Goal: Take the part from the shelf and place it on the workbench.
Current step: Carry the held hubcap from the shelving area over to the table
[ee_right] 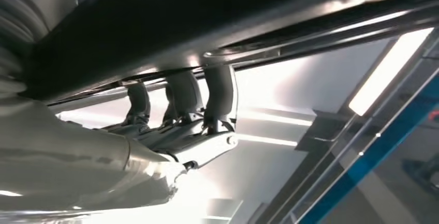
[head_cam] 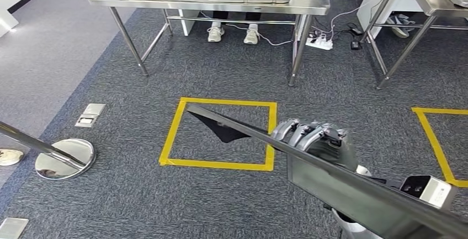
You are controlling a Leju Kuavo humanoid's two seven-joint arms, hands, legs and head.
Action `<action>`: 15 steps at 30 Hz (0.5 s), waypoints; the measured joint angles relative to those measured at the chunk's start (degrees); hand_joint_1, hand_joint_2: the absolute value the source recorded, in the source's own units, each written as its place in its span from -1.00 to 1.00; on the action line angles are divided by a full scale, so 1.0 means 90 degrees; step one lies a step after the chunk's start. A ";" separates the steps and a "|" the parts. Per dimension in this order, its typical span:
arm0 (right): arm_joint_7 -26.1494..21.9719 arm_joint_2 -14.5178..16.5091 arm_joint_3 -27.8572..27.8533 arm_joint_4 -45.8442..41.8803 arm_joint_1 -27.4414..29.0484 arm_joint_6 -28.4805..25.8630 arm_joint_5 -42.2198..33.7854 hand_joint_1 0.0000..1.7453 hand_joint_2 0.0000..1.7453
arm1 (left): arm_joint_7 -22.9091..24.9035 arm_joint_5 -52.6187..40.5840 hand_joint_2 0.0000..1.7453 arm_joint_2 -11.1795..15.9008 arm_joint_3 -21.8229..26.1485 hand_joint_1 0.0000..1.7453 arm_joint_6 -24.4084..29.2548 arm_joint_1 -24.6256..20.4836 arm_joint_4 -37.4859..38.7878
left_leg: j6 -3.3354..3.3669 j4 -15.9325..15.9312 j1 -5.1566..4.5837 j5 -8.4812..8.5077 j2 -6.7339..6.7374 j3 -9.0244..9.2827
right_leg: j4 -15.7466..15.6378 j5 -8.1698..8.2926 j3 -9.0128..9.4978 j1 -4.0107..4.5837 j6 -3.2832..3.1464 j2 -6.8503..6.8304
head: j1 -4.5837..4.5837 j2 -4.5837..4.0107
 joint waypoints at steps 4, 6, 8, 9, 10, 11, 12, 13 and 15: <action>-0.0002 0.0000 -0.0013 -0.0001 -0.0007 0.0010 -0.0021 1.00 1.00 | -0.0001 -0.0002 1.00 0.0000 -0.0001 -1.00 0.0000 -0.0032 0.0000 | -0.0045 0.1148 -0.0005 -0.0527 0.0244 -0.0594 | -0.0007 -0.0047 0.0046 0.0009 -0.0124 -0.0125 | -0.0001 0.0000; -0.0003 0.0000 -0.0023 0.0000 -0.0005 0.0014 -0.0027 1.00 1.00 | -0.0004 -0.0004 1.00 0.0000 0.0000 -1.00 0.0000 -0.0021 0.0000 | -0.0032 0.1781 -0.0010 -0.0643 0.0270 -0.1000 | -0.0006 -0.0082 0.0071 0.0027 -0.0152 -0.0169 | -0.0001 0.0000; -0.0003 0.0000 -0.0028 0.0001 -0.0006 0.0017 -0.0030 1.00 1.00 | -0.0004 -0.0007 1.00 0.0000 0.0001 -1.00 0.0000 -0.0005 0.0000 | 0.0023 0.1540 -0.0027 -0.0287 0.0272 -0.0989 | -0.0006 -0.0130 0.0137 0.0037 -0.0150 -0.0186 | -0.0001 0.0000; -0.0003 0.0000 -0.0031 0.0000 -0.0010 0.0018 -0.0032 1.00 1.00 | -0.0004 -0.0012 1.00 0.0000 0.0001 -1.00 0.0000 -0.0003 0.0000 | 0.0070 0.1140 -0.0046 -0.0003 0.0278 -0.0844 | -0.0008 -0.0159 0.0182 0.0039 -0.0139 -0.0192 | -0.0001 0.0000; -0.0003 0.0000 -0.0035 0.0000 -0.0015 0.0021 -0.0035 1.00 1.00 | -0.0003 -0.0020 1.00 0.0000 0.0001 -1.00 0.0000 -0.0005 0.0000 | 0.0120 0.0770 -0.0075 0.0207 0.0292 -0.0696 | -0.0012 -0.0186 0.0221 0.0046 -0.0121 -0.0199 | -0.0001 0.0000; -0.0003 -0.0001 -0.0040 0.0000 -0.0019 0.0028 -0.0037 1.00 1.00 | -0.0003 -0.0031 1.00 0.0000 0.0000 -1.00 0.0000 -0.0010 0.0000 | 0.0166 0.0483 -0.0107 0.0331 0.0306 -0.0579 | -0.0015 -0.0205 0.0242 0.0050 -0.0097 -0.0203 | -0.0001 0.0000; -0.0003 -0.0001 -0.0047 0.0000 -0.0021 0.0037 -0.0039 1.00 1.00 | -0.0002 -0.0044 1.00 0.0000 -0.0001 -1.00 0.0000 -0.0016 0.0000 | 0.0204 0.0318 -0.0134 0.0357 0.0319 -0.0517 | -0.0019 -0.0217 0.0244 0.0053 -0.0069 -0.0208 | -0.0001 0.0000; -0.0002 -0.0002 -0.0054 0.0001 -0.0022 0.0046 -0.0041 1.00 1.00 | -0.0002 -0.0055 1.00 0.0000 -0.0001 -1.00 0.0000 -0.0021 0.0000 | 0.0224 0.0278 -0.0153 0.0311 0.0326 -0.0505 | -0.0028 -0.0220 0.0236 0.0056 -0.0035 -0.0214 | -0.0001 0.0000; -0.0002 -0.0004 -0.0073 -0.0003 -0.0024 0.0062 -0.0044 1.00 1.00 | -0.0004 -0.0067 1.00 -0.0001 0.0000 -1.00 -0.0002 -0.0017 0.0000 | 0.0200 0.0187 -0.0150 0.0283 0.0320 -0.0479 | -0.0074 -0.0215 0.0255 0.0058 -0.0017 -0.0229 | 0.0000 0.0001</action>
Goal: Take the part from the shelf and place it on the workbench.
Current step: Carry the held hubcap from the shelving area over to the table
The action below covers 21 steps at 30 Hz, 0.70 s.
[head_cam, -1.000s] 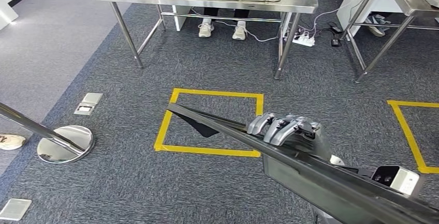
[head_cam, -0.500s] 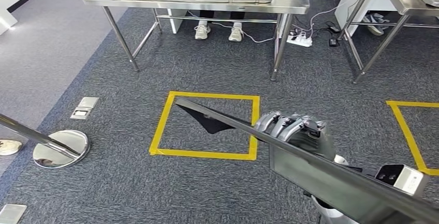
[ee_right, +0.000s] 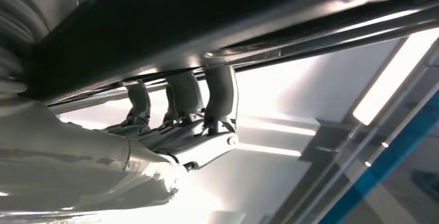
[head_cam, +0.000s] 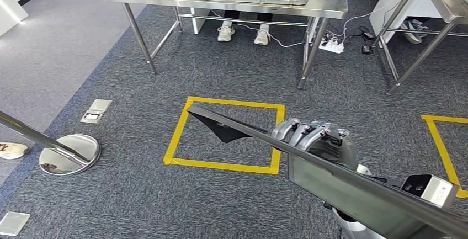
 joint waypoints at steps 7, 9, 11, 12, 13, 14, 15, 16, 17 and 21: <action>-0.0001 -0.0006 -0.0065 0.0001 -0.0020 0.0013 -0.0002 1.00 1.00 | -0.0007 -0.0004 1.00 -0.0018 0.0001 -1.00 -0.0031 0.0005 0.0000 | -0.0030 -0.0086 0.0010 -0.0008 -0.0017 0.0070 | -0.0177 0.0045 0.0136 0.0012 -0.0175 -0.0005 | 0.0004 -0.0001; -0.0001 -0.0006 -0.0070 0.0001 -0.0018 0.0013 -0.0002 1.00 1.00 | -0.0010 -0.0003 1.00 -0.0019 0.0001 -1.00 -0.0035 0.0001 0.0000 | -0.0011 -0.0085 0.0001 -0.0013 -0.0017 0.0070 | -0.0208 0.0065 0.0147 0.0008 -0.0129 -0.0005 | 0.0004 0.0000; -0.0001 -0.0006 -0.0070 0.0001 -0.0018 0.0015 -0.0002 1.00 1.00 | -0.0012 -0.0003 1.00 -0.0019 0.0001 -1.00 -0.0036 0.0000 0.0000 | 0.0002 -0.0081 -0.0009 -0.0016 -0.0017 0.0070 | -0.0227 0.0075 0.0155 -0.0002 -0.0055 -0.0005 | 0.0004 0.0000; -0.0001 -0.0006 -0.0070 0.0001 -0.0017 0.0015 -0.0002 1.00 1.00 | -0.0013 -0.0004 1.00 -0.0019 0.0001 -1.00 -0.0036 0.0000 0.0000 | 0.0004 -0.0080 -0.0013 -0.0017 -0.0017 0.0070 | -0.0232 0.0077 0.0157 -0.0007 -0.0018 -0.0005 | 0.0004 0.0000; -0.0001 -0.0006 -0.0070 0.0001 -0.0017 0.0015 -0.0002 1.00 1.00 | -0.0013 -0.0003 1.00 -0.0019 0.0001 -1.00 -0.0036 0.0000 0.0000 | 0.0006 -0.0078 -0.0017 -0.0018 -0.0017 0.0070 | -0.0236 0.0078 0.0158 -0.0012 0.0016 -0.0005 | 0.0004 -0.0001; -0.0001 -0.0005 -0.0070 0.0001 -0.0016 0.0015 -0.0002 1.00 1.00 | -0.0013 -0.0001 1.00 -0.0019 0.0001 -1.00 -0.0036 0.0000 0.0000 | 0.0007 -0.0077 -0.0020 -0.0018 -0.0017 0.0070 | -0.0237 0.0077 0.0158 -0.0016 0.0041 -0.0005 | 0.0004 -0.0001; -0.0001 -0.0005 -0.0069 0.0001 -0.0015 0.0015 -0.0002 1.00 1.00 | -0.0013 0.0001 1.00 -0.0018 0.0001 -1.00 -0.0035 -0.0001 0.0000 | 0.0007 -0.0076 -0.0022 -0.0018 -0.0017 0.0071 | -0.0238 0.0076 0.0158 -0.0019 0.0063 -0.0006 | 0.0004 -0.0001; -0.0001 -0.0004 -0.0069 0.0001 -0.0015 0.0015 -0.0002 1.00 1.00 | -0.0013 0.0002 1.00 -0.0016 0.0001 -1.00 -0.0035 -0.0001 -0.0001 | 0.0018 -0.0062 -0.0031 -0.0026 -0.0018 0.0068 | -0.0257 0.0085 0.0161 -0.0030 0.0095 -0.0006 | 0.0004 -0.0001; -0.0001 -0.0002 -0.0069 0.0001 -0.0014 0.0015 -0.0002 1.00 1.00 | -0.0013 0.0004 1.00 -0.0014 0.0001 -1.00 -0.0033 0.0000 -0.0001 | 0.0050 -0.0063 -0.0042 -0.0031 -0.0018 0.0071 | -0.0285 0.0099 0.0170 -0.0042 0.0137 -0.0013 | 0.0004 -0.0001; -0.0001 0.0004 -0.0069 -0.0031 -0.0009 0.0015 -0.0002 1.00 1.00 | -0.0017 0.0006 1.00 -0.0016 0.0001 -1.00 -0.0025 -0.0004 -0.0001 | 0.0239 -0.0401 -0.0022 0.0106 0.0006 0.0296 | -0.0136 -0.0033 0.0156 -0.0032 0.0191 0.0001 | 0.0002 -0.0001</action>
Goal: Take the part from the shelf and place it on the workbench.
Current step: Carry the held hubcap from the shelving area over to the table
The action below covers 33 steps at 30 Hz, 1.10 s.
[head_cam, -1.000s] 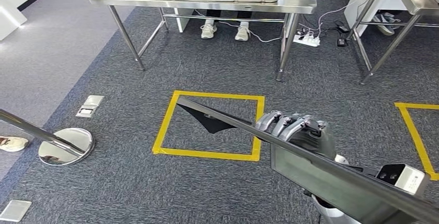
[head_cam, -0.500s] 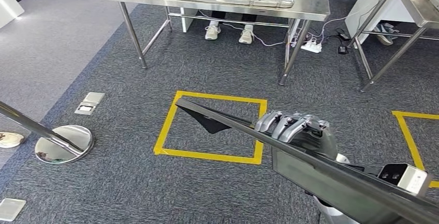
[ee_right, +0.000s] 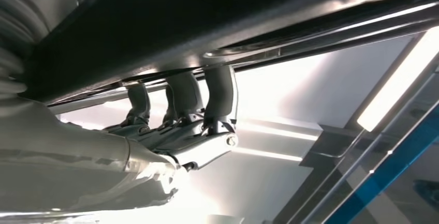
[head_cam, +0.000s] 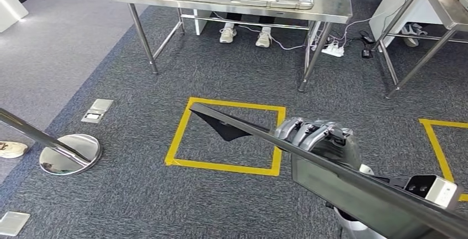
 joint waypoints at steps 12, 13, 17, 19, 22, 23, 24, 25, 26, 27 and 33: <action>0.0012 -0.0013 -0.0007 0.0031 0.0086 0.0013 -0.0011 1.00 1.00 | 0.0021 0.0001 1.00 0.0008 0.0002 -1.00 0.0013 0.0002 0.0000 | -0.0365 0.0217 0.0106 -0.0303 -0.0062 0.0112 | 0.0158 0.0254 -0.0372 -0.0016 -0.0115 0.0124 | 0.0009 0.0000; 0.0013 -0.0015 -0.0010 0.0032 0.0090 0.0014 -0.0015 1.00 1.00 | 0.0022 0.0001 1.00 0.0007 0.0002 -1.00 0.0013 0.0000 0.0001 | -0.0379 0.0224 0.0115 -0.0318 -0.0058 0.0118 | 0.0167 0.0243 -0.0370 -0.0015 -0.0160 0.0118 | 0.0008 0.0001; 0.0010 -0.0015 -0.0019 0.0033 0.0086 0.0017 -0.0029 1.00 1.00 | 0.0024 0.0000 1.00 0.0007 0.0002 -1.00 0.0013 -0.0011 0.0001 | -0.0457 0.1147 0.0127 -0.0795 -0.0028 -0.0340 | 0.0166 0.0201 -0.0333 -0.0022 -0.0283 0.0065 | 0.0008 0.0001; 0.0010 -0.0016 -0.0029 0.0035 0.0090 0.0018 -0.0038 1.00 1.00 | 0.0024 0.0000 1.00 0.0007 0.0003 -1.00 0.0013 0.0002 0.0000 | -0.0464 0.1913 0.0125 -0.1018 -0.0026 -0.0788 | 0.0167 0.0168 -0.0310 -0.0011 -0.0315 0.0049 | 0.0008 0.0001; 0.0007 -0.0018 -0.0048 0.0035 0.0088 0.0033 -0.0059 1.00 1.00 | 0.0024 -0.0001 1.00 0.0007 0.0004 -1.00 0.0007 0.0012 -0.0001 | -0.0382 0.1520 0.0100 -0.0484 -0.0026 -0.0751 | 0.0166 0.0088 -0.0198 0.0002 -0.0314 0.0052 | 0.0007 0.0001; 0.0004 -0.0019 -0.0055 0.0035 0.0087 0.0041 -0.0067 1.00 1.00 | 0.0024 -0.0001 1.00 0.0007 0.0003 -1.00 0.0003 0.0011 0.0000 | -0.0330 0.1113 0.0082 -0.0241 -0.0025 -0.0588 | 0.0157 0.0056 -0.0151 0.0004 -0.0306 0.0052 | 0.0008 0.0001; 0.0000 -0.0020 -0.0065 0.0038 0.0082 0.0047 -0.0076 1.00 1.00 | 0.0022 -0.0002 1.00 0.0007 0.0003 -1.00 -0.0001 0.0008 0.0000 | -0.0280 0.0770 0.0054 -0.0061 -0.0021 -0.0448 | 0.0152 0.0028 -0.0115 0.0010 -0.0289 0.0056 | 0.0009 0.0001; -0.0004 -0.0022 -0.0078 0.0040 0.0078 0.0052 -0.0084 1.00 1.00 | 0.0021 -0.0003 1.00 0.0007 0.0003 -1.00 -0.0006 0.0006 0.0000 | -0.0236 0.0553 0.0027 0.0016 -0.0018 -0.0360 | 0.0144 0.0011 -0.0099 0.0011 -0.0264 0.0058 | 0.0008 0.0001; -0.0006 -0.0024 -0.0092 0.0042 0.0076 0.0058 -0.0090 1.00 1.00 | 0.0019 -0.0004 1.00 0.0007 0.0003 -1.00 -0.0010 0.0003 0.0001 | -0.0202 0.0481 0.0004 -0.0010 -0.0015 -0.0332 | 0.0134 0.0003 -0.0101 0.0011 -0.0234 0.0060 | 0.0007 0.0000; -0.0008 -0.0027 -0.0109 0.0044 0.0072 0.0064 -0.0098 1.00 1.00 | 0.0017 -0.0004 1.00 0.0007 0.0003 -1.00 -0.0013 0.0000 0.0001 | -0.0179 0.0450 -0.0013 -0.0035 -0.0014 -0.0331 | 0.0125 0.0001 -0.0104 0.0014 -0.0196 0.0059 | 0.0006 0.0000; -0.0015 -0.0087 -0.0212 0.0048 0.0061 0.0101 -0.0114 1.00 1.00 | 0.0000 -0.0004 1.00 0.0004 0.0005 -1.00 -0.0030 -0.0006 0.0001 | -0.0084 0.0258 0.0018 -0.0099 -0.0002 -0.0191 | 0.1325 -0.0623 -0.0701 0.0045 -0.0122 0.0060 | 0.0012 0.0000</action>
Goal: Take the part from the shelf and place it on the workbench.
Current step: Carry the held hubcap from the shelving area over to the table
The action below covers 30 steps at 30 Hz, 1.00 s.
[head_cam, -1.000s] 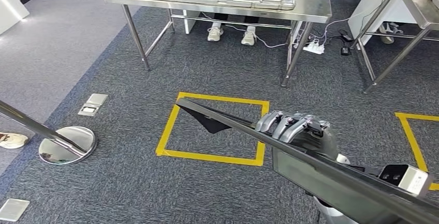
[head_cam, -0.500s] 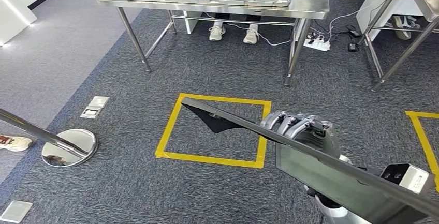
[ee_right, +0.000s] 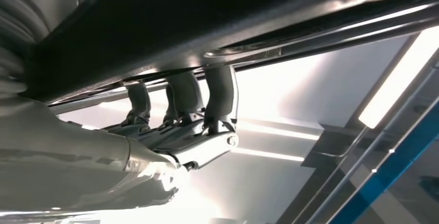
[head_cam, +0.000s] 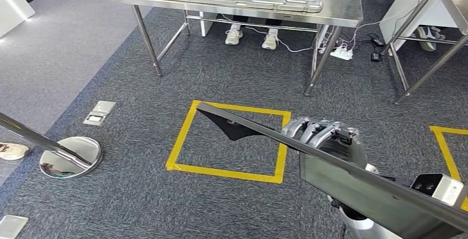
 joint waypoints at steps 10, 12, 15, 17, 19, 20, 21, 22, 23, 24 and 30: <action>-0.0004 -0.0053 -0.0077 0.0002 0.0031 0.0033 -0.0013 1.00 1.00 | -0.0001 -0.0002 1.00 -0.0027 0.0000 -1.00 -0.0006 -0.0012 -0.0001 | -0.0090 0.0015 -0.0091 -0.0193 -0.0021 0.0197 | -0.1186 0.0909 0.0287 0.0113 -0.0202 0.0020 | -0.0005 0.0000; -0.0005 -0.0055 -0.0092 -0.0004 0.0030 0.0035 -0.0015 1.00 1.00 | -0.0004 -0.0002 1.00 -0.0024 0.0000 -1.00 -0.0006 -0.0020 -0.0001 | -0.0154 0.0127 -0.0090 -0.0293 -0.0021 0.0167 | -0.1232 0.0909 0.0326 0.0068 -0.0243 0.0008 | -0.0012 0.0000; -0.0010 -0.0055 -0.0098 -0.0004 0.0031 0.0043 -0.0018 1.00 1.00 | -0.0006 0.0000 1.00 -0.0018 0.0000 -1.00 -0.0006 -0.0019 0.0000 | -0.0288 0.1114 -0.0011 -0.0749 -0.0020 -0.0337 | -0.1257 0.0878 0.0381 0.0018 -0.0294 -0.0027 | -0.0027 0.0000; -0.0012 -0.0055 -0.0101 -0.0001 0.0041 0.0060 -0.0019 1.00 1.00 | -0.0005 0.0001 1.00 -0.0018 0.0000 -1.00 -0.0005 -0.0001 0.0000 | -0.0356 0.1718 0.0051 -0.0866 -0.0019 -0.0711 | -0.1256 0.0842 0.0415 0.0009 -0.0288 -0.0029 | -0.0027 0.0000; -0.0013 -0.0055 -0.0105 0.0001 0.0048 0.0090 -0.0022 1.00 1.00 | -0.0005 0.0001 1.00 -0.0018 0.0000 -1.00 -0.0005 0.0008 0.0000 | -0.0391 0.1450 0.0086 -0.0511 -0.0017 -0.0665 | -0.1256 0.0785 0.0495 -0.0011 -0.0249 -0.0022 | -0.0027 0.0000; -0.0015 -0.0055 -0.0108 0.0001 0.0050 0.0104 -0.0024 1.00 1.00 | -0.0005 0.0001 1.00 -0.0018 0.0000 -1.00 -0.0005 0.0007 0.0000 | -0.0394 0.1032 0.0096 -0.0233 -0.0015 -0.0502 | -0.1256 0.0746 0.0549 -0.0023 -0.0217 -0.0020 | -0.0027 0.0001; -0.0018 -0.0055 -0.0110 0.0000 0.0049 0.0117 -0.0025 1.00 1.00 | -0.0004 0.0001 1.00 -0.0018 0.0000 -1.00 -0.0005 0.0006 0.0000 | -0.0384 0.0655 0.0088 -0.0035 -0.0013 -0.0336 | -0.1257 0.0711 0.0595 -0.0025 -0.0182 -0.0020 | -0.0028 0.0001; -0.0024 -0.0055 -0.0114 -0.0001 0.0047 0.0128 -0.0026 1.00 1.00 | -0.0004 0.0000 1.00 -0.0018 0.0000 -1.00 -0.0006 0.0001 0.0000 | -0.0353 0.0349 0.0076 0.0064 -0.0011 -0.0197 | -0.1255 0.0681 0.0622 -0.0023 -0.0144 -0.0017 | -0.0030 0.0001; -0.0030 -0.0055 -0.0120 -0.0002 0.0047 0.0137 -0.0028 1.00 1.00 | -0.0003 -0.0002 1.00 -0.0018 0.0000 -1.00 -0.0007 -0.0003 0.0000 | -0.0317 0.0192 0.0059 0.0070 -0.0009 -0.0126 | -0.1256 0.0662 0.0632 -0.0019 -0.0106 -0.0016 | -0.0030 0.0001; -0.0036 -0.0055 -0.0125 -0.0004 0.0047 0.0145 -0.0029 1.00 1.00 | -0.0002 -0.0003 1.00 -0.0018 0.0000 -1.00 -0.0007 -0.0003 0.0000 | -0.0275 0.0162 0.0036 0.0012 -0.0010 -0.0105 | -0.1268 0.0654 0.0636 -0.0017 -0.0068 -0.0016 | -0.0032 0.0000; -0.0050 -0.0055 -0.0159 -0.0008 0.0049 0.0164 -0.0007 1.00 1.00 | -0.0012 0.0001 1.00 -0.0016 0.0000 -1.00 -0.0008 -0.0006 0.0000 | -0.0027 0.0038 0.0031 -0.0068 0.0004 0.0020 | -0.0280 0.0130 0.0172 -0.0022 0.0029 -0.0007 | -0.0029 0.0001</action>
